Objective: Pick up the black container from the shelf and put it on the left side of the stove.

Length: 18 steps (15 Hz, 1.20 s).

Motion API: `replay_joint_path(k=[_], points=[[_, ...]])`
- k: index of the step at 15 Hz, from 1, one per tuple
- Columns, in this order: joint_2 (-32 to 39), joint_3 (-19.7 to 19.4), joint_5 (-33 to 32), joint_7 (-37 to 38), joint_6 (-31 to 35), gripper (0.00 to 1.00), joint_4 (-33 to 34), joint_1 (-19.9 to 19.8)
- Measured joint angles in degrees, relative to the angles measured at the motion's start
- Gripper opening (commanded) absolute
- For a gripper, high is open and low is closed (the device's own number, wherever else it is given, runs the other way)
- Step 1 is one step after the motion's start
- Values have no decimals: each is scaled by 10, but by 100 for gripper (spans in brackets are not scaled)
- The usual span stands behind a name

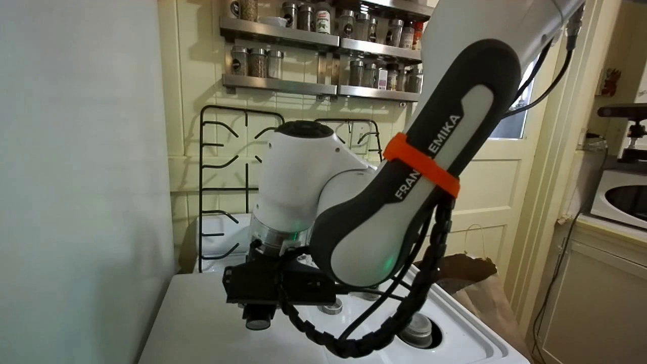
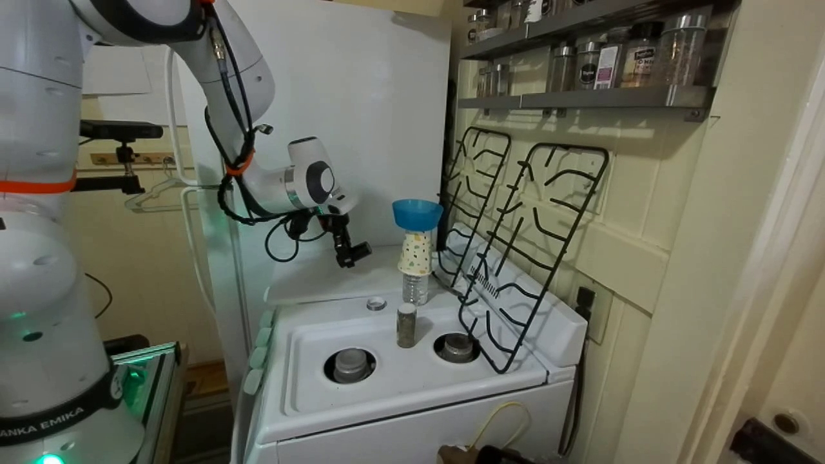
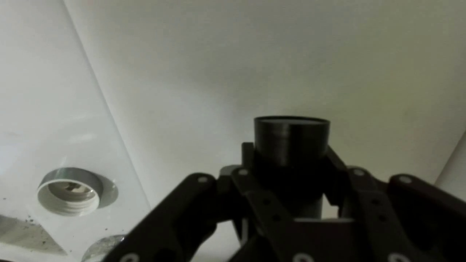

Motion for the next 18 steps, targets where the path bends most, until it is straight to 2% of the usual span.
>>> replay_joint_path(k=[5,6,7,8,12,18], points=[[21,5,6,-2,86,19,-29,-14],[23,10,8,-2,96,35,-34,-19],[25,16,12,-4,104,69,-39,-25],[26,25,18,-5,110,70,-44,-33],[26,56,39,-14,112,98,-53,-64],[26,107,68,-34,104,100,-60,-111]])
